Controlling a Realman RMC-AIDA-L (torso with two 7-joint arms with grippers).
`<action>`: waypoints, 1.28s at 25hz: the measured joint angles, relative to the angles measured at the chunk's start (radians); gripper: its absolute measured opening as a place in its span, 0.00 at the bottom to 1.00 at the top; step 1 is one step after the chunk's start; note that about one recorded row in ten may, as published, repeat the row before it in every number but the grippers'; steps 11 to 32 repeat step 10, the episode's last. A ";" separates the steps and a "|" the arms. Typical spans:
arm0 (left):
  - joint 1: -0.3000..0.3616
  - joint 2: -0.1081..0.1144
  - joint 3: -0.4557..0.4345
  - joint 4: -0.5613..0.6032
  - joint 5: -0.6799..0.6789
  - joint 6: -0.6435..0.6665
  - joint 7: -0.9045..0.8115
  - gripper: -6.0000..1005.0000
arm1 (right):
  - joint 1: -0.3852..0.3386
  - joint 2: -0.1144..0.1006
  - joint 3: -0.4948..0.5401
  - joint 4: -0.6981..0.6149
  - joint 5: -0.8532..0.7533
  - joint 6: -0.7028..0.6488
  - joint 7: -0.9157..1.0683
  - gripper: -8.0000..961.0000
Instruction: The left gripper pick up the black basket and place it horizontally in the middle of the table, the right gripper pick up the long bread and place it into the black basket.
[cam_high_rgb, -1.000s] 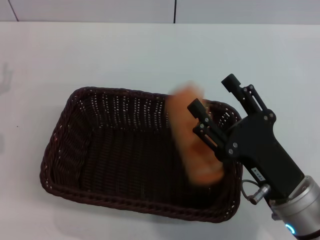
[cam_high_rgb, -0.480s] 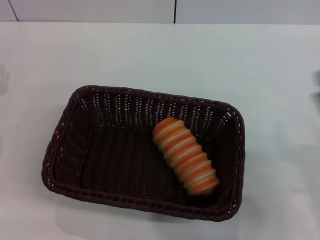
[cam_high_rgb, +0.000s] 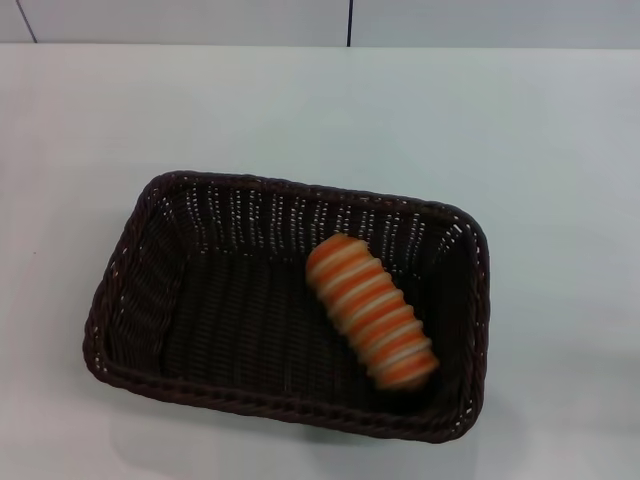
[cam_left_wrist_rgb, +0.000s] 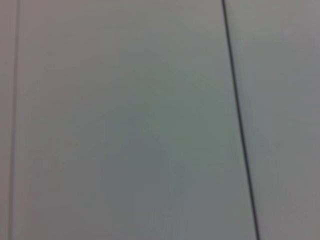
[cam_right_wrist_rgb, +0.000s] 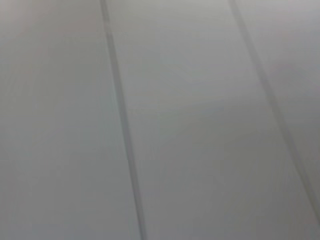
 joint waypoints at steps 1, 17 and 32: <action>0.004 -0.002 0.000 0.002 -0.024 0.001 -0.001 0.76 | 0.002 0.000 -0.004 -0.008 0.014 0.002 0.000 0.85; 0.008 -0.005 0.008 0.034 -0.046 0.005 -0.009 0.76 | 0.002 0.004 0.006 -0.013 0.032 0.001 -0.006 0.85; 0.008 -0.005 0.008 0.034 -0.046 0.005 -0.009 0.76 | 0.002 0.004 0.006 -0.013 0.032 0.001 -0.006 0.85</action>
